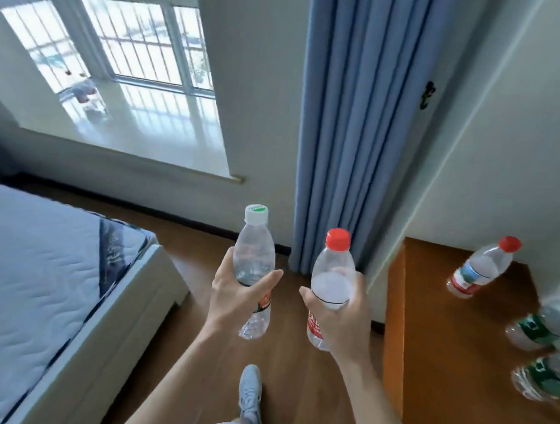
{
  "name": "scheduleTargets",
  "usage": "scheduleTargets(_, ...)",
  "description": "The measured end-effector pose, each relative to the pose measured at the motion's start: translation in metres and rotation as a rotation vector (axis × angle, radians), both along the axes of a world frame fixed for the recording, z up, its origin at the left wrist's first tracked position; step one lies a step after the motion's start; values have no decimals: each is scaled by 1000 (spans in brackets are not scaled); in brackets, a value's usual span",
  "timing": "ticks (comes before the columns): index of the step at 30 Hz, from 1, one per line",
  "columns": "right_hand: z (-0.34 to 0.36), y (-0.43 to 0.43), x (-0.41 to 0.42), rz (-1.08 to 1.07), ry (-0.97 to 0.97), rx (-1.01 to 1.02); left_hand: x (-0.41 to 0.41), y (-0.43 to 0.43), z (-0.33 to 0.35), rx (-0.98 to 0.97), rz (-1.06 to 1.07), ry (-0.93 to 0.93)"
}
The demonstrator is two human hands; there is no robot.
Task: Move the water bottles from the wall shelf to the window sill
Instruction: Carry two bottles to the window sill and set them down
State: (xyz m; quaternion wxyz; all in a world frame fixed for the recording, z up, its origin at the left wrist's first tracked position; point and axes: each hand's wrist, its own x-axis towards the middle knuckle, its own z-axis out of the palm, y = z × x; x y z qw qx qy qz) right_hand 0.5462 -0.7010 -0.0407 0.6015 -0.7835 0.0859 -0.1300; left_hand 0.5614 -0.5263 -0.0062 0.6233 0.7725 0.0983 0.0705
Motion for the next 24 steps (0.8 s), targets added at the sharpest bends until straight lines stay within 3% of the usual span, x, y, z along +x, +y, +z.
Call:
scheduleTargets(12,-15,112,75,278,46,-73,34,112,-8,41,323,26)
scheduleTargets(24,-3,241,263,314,5,-166,206,237,-18,-24,344,14)
